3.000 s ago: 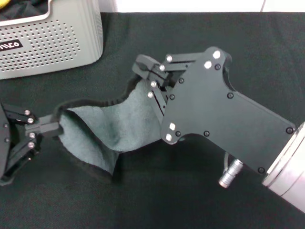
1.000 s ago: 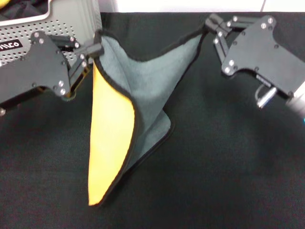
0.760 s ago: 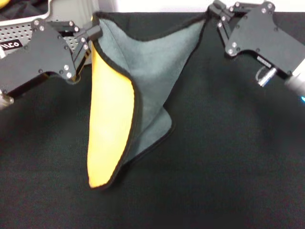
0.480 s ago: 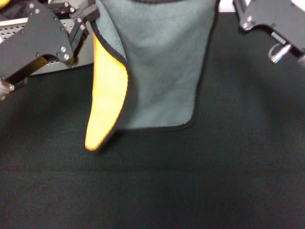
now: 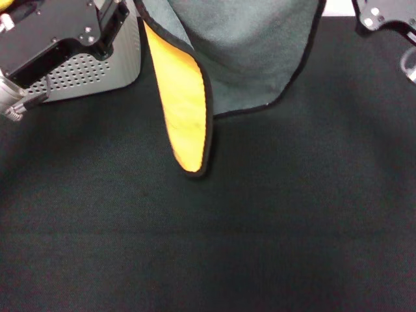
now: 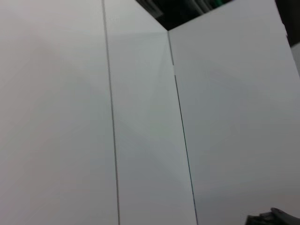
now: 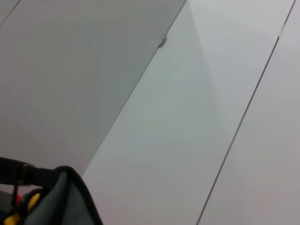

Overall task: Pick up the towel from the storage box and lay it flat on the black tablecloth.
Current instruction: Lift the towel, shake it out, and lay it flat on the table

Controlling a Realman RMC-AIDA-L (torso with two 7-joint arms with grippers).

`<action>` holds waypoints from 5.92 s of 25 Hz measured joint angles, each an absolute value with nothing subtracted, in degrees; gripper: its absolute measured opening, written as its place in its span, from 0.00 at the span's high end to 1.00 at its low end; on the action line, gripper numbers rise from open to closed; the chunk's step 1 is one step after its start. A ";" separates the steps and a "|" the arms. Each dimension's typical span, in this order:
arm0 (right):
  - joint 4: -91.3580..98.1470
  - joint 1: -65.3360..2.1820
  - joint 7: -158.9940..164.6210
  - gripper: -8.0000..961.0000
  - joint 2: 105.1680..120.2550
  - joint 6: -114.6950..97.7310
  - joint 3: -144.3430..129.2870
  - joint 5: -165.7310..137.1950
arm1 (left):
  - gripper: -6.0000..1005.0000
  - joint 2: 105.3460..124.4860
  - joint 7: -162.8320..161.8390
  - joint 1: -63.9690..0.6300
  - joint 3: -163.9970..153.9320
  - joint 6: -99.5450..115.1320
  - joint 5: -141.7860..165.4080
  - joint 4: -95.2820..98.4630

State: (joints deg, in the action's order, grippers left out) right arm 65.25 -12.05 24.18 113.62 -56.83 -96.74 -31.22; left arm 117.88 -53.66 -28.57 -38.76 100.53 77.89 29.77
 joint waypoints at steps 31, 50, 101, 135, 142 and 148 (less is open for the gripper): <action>84.74 -5.79 87.01 0.98 113.90 -93.83 -61.80 -66.77 | 0.98 110.73 -78.24 -29.61 -49.29 113.63 85.20 45.34; 84.20 0.63 93.80 0.98 114.34 -116.00 -56.43 -57.13 | 0.97 109.82 -83.42 -29.57 -51.81 116.38 86.35 50.65; 35.48 -26.44 65.35 0.98 115.48 -88.55 -45.59 -80.03 | 0.97 116.32 -51.11 -39.59 -51.76 87.01 99.59 39.10; 25.76 -31.26 51.41 0.98 116.18 -67.68 -50.43 -79.25 | 0.96 120.42 -14.92 -40.43 -52.21 60.97 88.16 18.85; 21.94 -32.00 42.41 0.98 116.19 -65.36 -50.45 -75.46 | 0.96 120.69 -6.55 -41.42 -52.31 57.77 82.04 13.05; 19.76 -32.86 38.87 0.98 116.19 -62.33 -50.43 -74.75 | 0.96 120.77 -4.40 -42.24 -52.30 57.00 80.22 10.79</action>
State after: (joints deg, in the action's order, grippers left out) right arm 19.76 -32.86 38.87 116.19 -62.33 -50.43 -74.75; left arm 120.77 -4.40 -42.24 -52.30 57.00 80.22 10.79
